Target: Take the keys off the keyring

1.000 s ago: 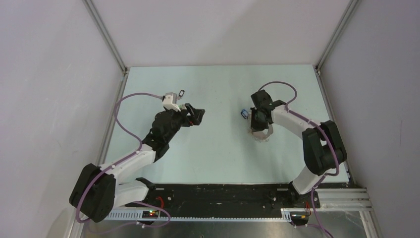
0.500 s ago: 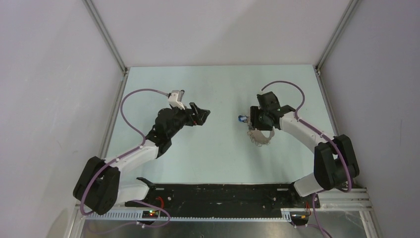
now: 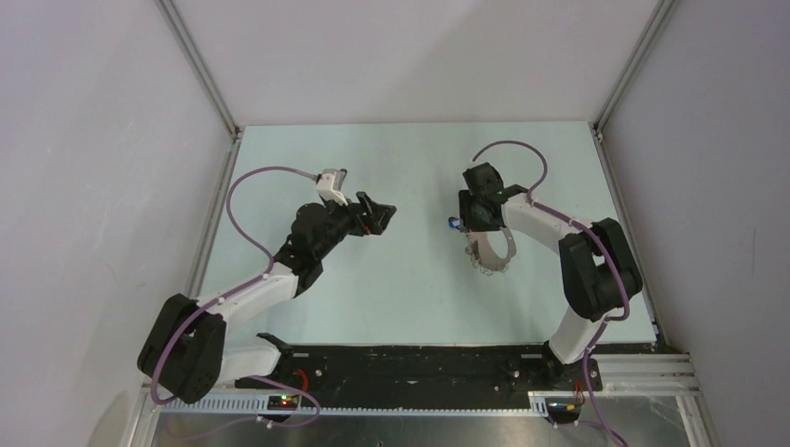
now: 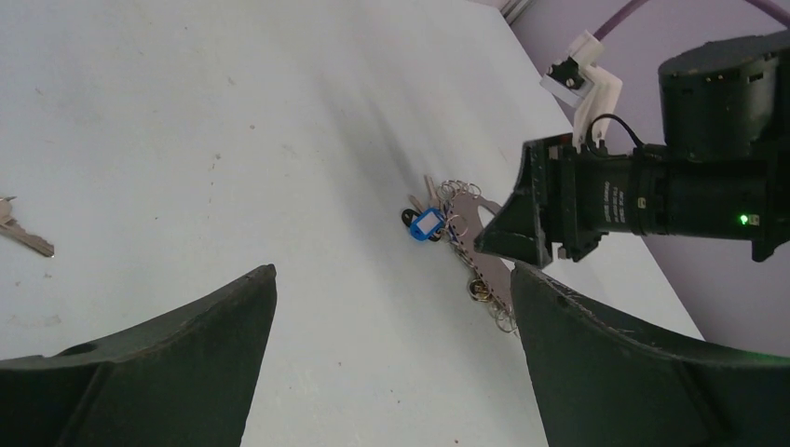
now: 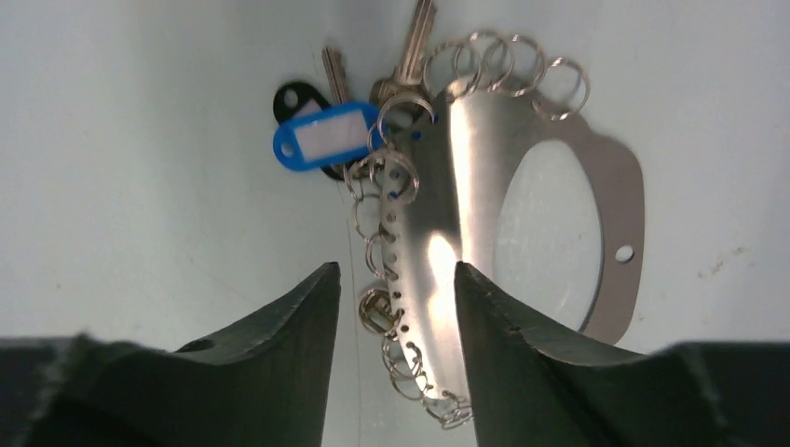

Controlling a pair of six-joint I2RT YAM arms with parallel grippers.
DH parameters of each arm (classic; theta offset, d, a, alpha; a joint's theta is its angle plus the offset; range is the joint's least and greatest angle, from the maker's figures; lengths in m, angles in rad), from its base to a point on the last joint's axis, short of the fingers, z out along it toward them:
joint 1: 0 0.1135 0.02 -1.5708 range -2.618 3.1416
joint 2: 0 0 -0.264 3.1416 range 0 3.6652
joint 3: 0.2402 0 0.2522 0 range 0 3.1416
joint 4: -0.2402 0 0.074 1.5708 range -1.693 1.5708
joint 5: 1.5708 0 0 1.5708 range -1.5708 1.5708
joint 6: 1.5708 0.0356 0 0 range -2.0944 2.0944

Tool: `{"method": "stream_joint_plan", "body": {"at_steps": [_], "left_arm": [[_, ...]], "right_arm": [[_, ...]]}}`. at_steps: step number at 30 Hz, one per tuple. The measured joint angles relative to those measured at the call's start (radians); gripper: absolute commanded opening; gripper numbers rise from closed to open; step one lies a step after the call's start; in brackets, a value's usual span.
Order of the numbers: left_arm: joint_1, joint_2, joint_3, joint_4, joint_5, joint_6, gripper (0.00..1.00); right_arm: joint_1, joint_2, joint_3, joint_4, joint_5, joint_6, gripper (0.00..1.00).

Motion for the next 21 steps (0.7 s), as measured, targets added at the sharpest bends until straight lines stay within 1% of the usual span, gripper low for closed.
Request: {"method": "stream_joint_plan", "body": {"at_steps": [1, 3, 5, 8, 12, 17, 19, 21], "left_arm": [[0.0, 0.0, 0.0, 0.003, 0.001, 0.0, 0.98], [0.0, 0.0, 0.0, 0.009, 0.005, 0.0, 0.98], [0.0, 0.0, 0.0, 0.011, 0.007, 0.0, 0.98], [0.0, 0.0, 0.0, 0.013, 0.008, 0.0, 0.98], [0.0, 0.0, 0.0, 0.014, 0.008, 0.0, 0.98], [0.0, 0.0, 0.0, 0.016, 0.008, 0.0, 0.98], [0.0, 0.0, 0.0, 0.016, 0.008, 0.0, 0.98], [0.0, 0.0, 0.0, 0.016, 0.008, 0.0, 0.98]], "right_arm": [[0.0, 0.011, 0.017, 0.0, 0.006, -0.001, 0.76], [-0.007, 0.021, 0.037, -0.002, 0.012, -0.004, 0.86], [-0.018, 0.026, 0.044, -0.007, 0.012, -0.012, 0.89], [-0.027, 0.043, 0.045, -0.033, 0.012, -0.024, 0.88], [-0.032, 0.081, 0.045, -0.053, 0.006, -0.027, 0.84], [-0.054, 0.13, 0.05, -0.077, -0.032, -0.025, 0.81], [-0.06, 0.134, 0.054, -0.08, -0.044, -0.025, 0.77], [-0.059, 0.14, 0.061, -0.086, -0.041, -0.028, 0.69]]}}
